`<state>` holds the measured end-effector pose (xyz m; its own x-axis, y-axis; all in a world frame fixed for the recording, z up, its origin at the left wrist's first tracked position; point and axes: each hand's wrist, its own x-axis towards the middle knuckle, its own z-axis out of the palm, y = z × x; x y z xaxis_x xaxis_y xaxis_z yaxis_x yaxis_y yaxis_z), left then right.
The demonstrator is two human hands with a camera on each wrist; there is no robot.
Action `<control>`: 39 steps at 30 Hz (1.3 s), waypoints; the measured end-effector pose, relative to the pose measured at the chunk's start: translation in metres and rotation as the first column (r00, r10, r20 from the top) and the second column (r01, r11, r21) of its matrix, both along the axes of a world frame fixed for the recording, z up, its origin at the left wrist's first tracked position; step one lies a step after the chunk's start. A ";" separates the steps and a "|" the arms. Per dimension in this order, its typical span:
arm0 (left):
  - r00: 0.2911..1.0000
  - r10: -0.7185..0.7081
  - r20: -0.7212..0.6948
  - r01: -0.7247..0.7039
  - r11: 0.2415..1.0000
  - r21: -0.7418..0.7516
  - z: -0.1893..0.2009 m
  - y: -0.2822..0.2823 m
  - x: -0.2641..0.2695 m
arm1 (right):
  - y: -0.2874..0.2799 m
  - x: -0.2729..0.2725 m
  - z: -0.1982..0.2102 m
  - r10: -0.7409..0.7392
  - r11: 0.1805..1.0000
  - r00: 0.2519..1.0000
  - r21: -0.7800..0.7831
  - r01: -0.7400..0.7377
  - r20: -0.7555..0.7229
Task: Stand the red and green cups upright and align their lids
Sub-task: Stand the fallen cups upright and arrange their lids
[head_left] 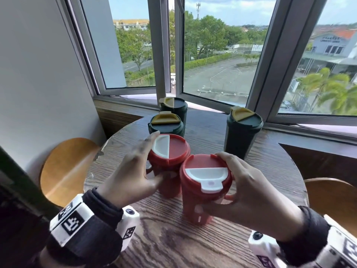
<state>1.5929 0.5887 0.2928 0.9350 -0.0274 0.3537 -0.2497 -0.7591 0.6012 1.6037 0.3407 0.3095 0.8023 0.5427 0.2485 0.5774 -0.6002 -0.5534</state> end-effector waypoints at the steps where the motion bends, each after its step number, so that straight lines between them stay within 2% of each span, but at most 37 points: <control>1: 1.000 -0.006 -0.008 0.006 1.000 -0.017 0.000 0.001 0.000 | -0.002 0.000 0.003 0.007 1.000 1.000 -0.009 -0.007 -0.020; 4: 1.000 -0.027 -0.005 0.027 0.999 -0.022 0.000 0.001 0.001 | -0.014 0.004 0.022 0.000 1.000 1.000 0.004 0.000 -0.024; 7: 0.998 -0.052 -0.021 0.051 0.997 -0.052 -0.001 0.003 0.001 | -0.030 0.030 0.043 -0.102 0.994 0.984 0.063 0.093 0.149; 10: 0.998 -0.052 -0.031 0.049 0.995 -0.086 -0.004 0.004 0.002 | -0.046 0.078 0.050 -0.193 0.980 0.942 0.015 0.197 0.273; 12: 0.999 -0.037 -0.023 0.034 0.994 -0.105 -0.006 0.003 0.002 | -0.054 0.113 0.046 -0.160 0.975 0.957 -0.110 0.191 0.243; 15: 1.000 -0.019 -0.001 0.018 0.998 -0.052 -0.007 0.003 0.003 | -0.055 0.149 0.036 -0.117 0.963 0.987 -0.232 0.140 0.108; 18: 1.000 -0.018 0.014 0.018 0.999 -0.047 -0.005 0.003 0.003 | -0.053 0.163 0.027 -0.108 0.968 0.991 -0.221 0.122 0.072; 21: 0.999 -0.021 0.030 0.022 1.000 -0.010 -0.003 0.002 0.001 | -0.048 0.163 0.027 -0.217 0.956 0.969 -0.173 0.235 0.119; 24: 1.000 -0.019 0.025 0.019 1.000 -0.023 -0.002 0.003 0.001 | -0.046 0.159 0.028 -0.319 0.902 0.937 -0.257 0.347 0.144; 27: 1.000 -0.019 0.021 0.020 1.000 -0.023 -0.002 0.003 0.001 | -0.051 0.162 0.030 -0.309 0.893 0.949 -0.323 0.315 0.071; 32: 0.999 -0.036 0.011 0.036 0.999 -0.034 0.000 0.001 0.000 | -0.055 0.166 0.024 -0.272 0.942 0.957 -0.174 0.286 0.101; 35: 1.000 -0.031 0.004 0.031 0.999 -0.025 -0.001 0.002 0.000 | -0.054 0.162 0.025 -0.320 0.929 0.946 -0.178 0.324 0.053; 39: 1.000 -0.012 -0.018 0.011 0.999 -0.036 -0.002 0.002 0.000 | -0.056 0.162 0.021 -0.269 0.937 0.963 -0.223 0.268 0.029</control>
